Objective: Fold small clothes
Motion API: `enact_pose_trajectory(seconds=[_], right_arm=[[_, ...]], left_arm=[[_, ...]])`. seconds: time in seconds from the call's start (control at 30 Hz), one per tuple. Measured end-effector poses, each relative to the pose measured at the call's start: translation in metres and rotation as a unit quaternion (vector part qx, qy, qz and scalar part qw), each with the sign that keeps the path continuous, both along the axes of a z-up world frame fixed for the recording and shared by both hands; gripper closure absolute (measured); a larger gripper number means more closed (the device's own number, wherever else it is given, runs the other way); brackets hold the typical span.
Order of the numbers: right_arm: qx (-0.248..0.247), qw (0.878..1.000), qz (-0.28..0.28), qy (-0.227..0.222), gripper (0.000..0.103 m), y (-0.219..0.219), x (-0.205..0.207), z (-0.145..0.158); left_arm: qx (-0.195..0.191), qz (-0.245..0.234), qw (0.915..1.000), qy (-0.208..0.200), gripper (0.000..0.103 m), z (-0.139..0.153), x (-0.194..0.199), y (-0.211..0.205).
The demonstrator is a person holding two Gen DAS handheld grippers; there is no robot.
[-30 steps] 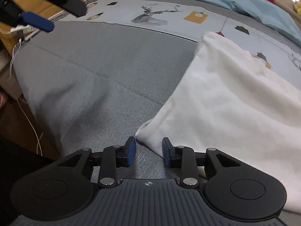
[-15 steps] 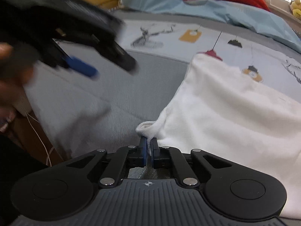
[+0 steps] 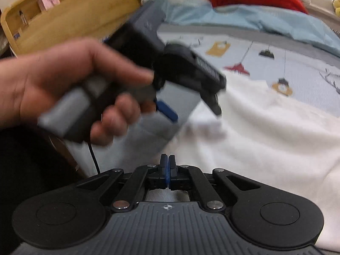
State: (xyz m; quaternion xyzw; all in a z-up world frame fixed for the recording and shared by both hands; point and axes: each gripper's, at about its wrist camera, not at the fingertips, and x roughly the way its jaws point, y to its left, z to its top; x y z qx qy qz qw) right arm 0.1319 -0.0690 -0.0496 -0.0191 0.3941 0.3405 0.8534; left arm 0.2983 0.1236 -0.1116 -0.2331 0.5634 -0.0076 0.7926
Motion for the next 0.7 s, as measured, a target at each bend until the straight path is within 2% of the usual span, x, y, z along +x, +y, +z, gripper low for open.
enact_pose_trajectory(seconds=[0.1,0.23,0.3,0.4,0.53,0.63,0.67,0.7], right_arm=[[-0.034,0.999,0.003,-0.014,0.100,0.009,-0.002,-0.007],[-0.043,0.998,0.030,-0.026,0.095,0.033,-0.002,-0.016],[-0.055,0.997,0.045,-0.031,0.086,0.047,-0.005,-0.021],[-0.079,0.994,0.062,-0.038,0.080,0.067,-0.007,-0.032],[-0.119,0.989,0.078,-0.039,0.079,0.087,-0.009,-0.047],[-0.153,0.983,0.080,-0.057,0.082,0.095,-0.011,-0.056],[-0.154,0.983,0.078,-0.059,0.085,0.096,-0.011,-0.056],[-0.151,0.984,0.073,-0.059,0.096,0.094,-0.010,-0.055]], left_arm=[[0.000,0.003,0.9999,-0.012,0.019,0.006,-0.001,0.008],[-0.010,0.008,0.9995,-0.030,0.019,0.017,-0.013,0.026],[-0.013,0.013,0.9992,-0.034,0.019,0.020,-0.021,0.037],[-0.016,0.015,0.9991,-0.035,0.019,0.022,-0.030,0.054],[-0.017,0.015,0.9991,-0.035,0.019,0.022,-0.037,0.069],[-0.022,0.014,0.9990,-0.037,0.019,0.022,-0.035,0.071],[-0.026,0.011,0.9989,-0.037,0.019,0.022,-0.033,0.069],[-0.030,0.007,0.9988,-0.038,0.019,0.021,-0.030,0.067]])
